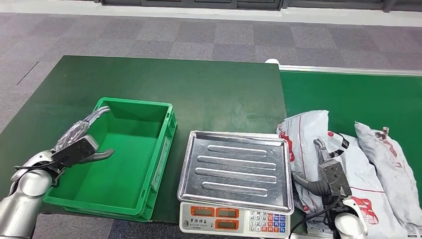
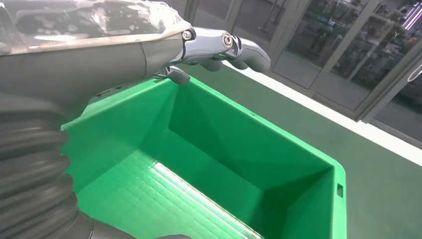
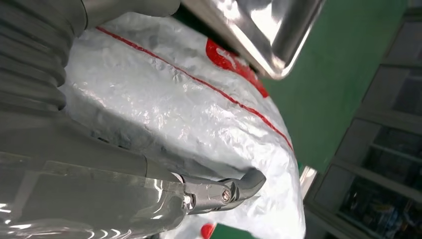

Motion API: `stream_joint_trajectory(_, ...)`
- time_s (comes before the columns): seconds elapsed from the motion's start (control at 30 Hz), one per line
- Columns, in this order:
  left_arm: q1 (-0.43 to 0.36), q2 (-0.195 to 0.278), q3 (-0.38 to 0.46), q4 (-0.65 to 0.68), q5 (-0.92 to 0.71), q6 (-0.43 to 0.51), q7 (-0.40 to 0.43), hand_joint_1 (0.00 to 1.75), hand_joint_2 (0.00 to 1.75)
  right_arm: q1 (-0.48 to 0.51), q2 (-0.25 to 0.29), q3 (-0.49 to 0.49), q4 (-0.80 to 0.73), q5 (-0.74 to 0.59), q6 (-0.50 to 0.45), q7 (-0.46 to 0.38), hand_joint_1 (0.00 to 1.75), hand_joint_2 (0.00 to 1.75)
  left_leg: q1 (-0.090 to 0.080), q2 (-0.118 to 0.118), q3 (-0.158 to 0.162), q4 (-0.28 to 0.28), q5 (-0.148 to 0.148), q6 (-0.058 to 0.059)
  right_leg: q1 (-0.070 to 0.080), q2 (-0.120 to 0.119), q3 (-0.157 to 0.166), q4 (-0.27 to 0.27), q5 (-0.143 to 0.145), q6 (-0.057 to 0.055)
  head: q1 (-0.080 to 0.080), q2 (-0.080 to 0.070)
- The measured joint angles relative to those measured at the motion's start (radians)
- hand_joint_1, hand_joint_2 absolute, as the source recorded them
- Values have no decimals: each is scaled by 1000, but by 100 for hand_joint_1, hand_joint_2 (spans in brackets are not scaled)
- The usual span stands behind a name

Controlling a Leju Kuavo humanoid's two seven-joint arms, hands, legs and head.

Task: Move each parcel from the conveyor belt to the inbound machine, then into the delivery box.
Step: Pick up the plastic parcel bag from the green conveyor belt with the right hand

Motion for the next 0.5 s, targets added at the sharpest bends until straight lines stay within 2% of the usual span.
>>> stream_joint_trajectory(0.13, 1, 7, -8, 1, 8, 2, -5, 0, 175, 2, -2, 37, 0, -12, -10, 4, 0, 175, 0, 1, 1, 0, 0, 0, 0, 1, 0, 0, 0, 0, 0, 0)
stream_joint_trajectory(0.5, -7, 7, -19, 6, 13, 1, -8, 0, 175, 13, -12, 55, 0, -30, -18, 4, 0, 175, 0, 1, 1, 0, 0, 0, 0, 1, 0, 0, 0, 0, 0, 0)
